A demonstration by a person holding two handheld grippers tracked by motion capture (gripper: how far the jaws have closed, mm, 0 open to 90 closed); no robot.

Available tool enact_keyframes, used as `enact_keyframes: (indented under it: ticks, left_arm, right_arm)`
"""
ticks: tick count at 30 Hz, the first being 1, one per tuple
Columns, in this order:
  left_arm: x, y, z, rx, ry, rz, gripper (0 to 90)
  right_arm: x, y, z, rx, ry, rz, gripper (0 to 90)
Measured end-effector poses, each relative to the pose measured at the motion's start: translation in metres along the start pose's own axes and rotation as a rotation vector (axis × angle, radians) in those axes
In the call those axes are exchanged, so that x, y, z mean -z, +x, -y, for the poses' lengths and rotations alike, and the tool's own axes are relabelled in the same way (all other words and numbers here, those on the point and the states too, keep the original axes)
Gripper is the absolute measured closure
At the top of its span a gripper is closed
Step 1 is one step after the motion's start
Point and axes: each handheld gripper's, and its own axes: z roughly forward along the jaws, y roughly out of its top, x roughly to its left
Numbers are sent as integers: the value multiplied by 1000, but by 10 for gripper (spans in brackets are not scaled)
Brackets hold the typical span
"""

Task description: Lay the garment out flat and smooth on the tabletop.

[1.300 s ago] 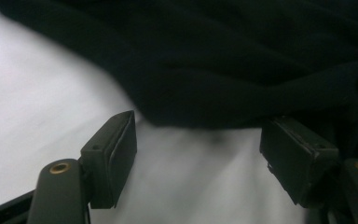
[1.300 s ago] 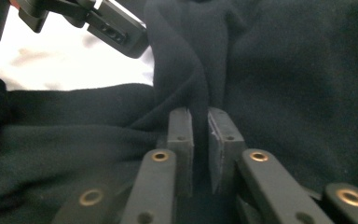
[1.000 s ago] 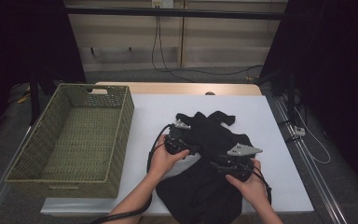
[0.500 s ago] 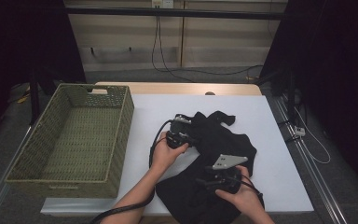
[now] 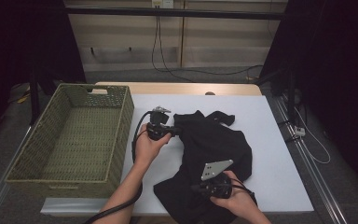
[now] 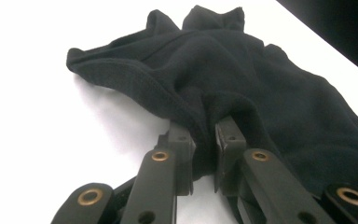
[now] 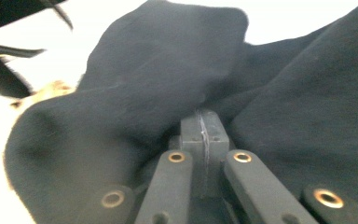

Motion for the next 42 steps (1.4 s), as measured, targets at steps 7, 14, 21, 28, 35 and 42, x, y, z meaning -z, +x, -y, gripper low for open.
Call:
enact_keyframes:
  ticks: [7,14,21,28,35,42]
  left_arm:
    - [-6,-8,4,-23,23,-15,798]
    - [-5,-9,6,-33,29,-20,797]
    - [-1,-9,8,-38,45,-20,784]
    - [-4,-13,11,-67,122,-4,718]
    - [6,-6,14,-73,69,-75,448]
    - [9,0,19,-66,75,-120,339]
  right_arm:
    - [-2,-6,-13,-61,-129,130,503]
    - [-33,0,-24,-7,-50,141,728]
    - [-34,8,-23,-8,-46,13,885]
    - [-38,35,-28,46,-56,-140,884]
    - [-26,22,-24,-40,-110,-162,602]
    - [3,-14,-22,-60,-136,183,324]
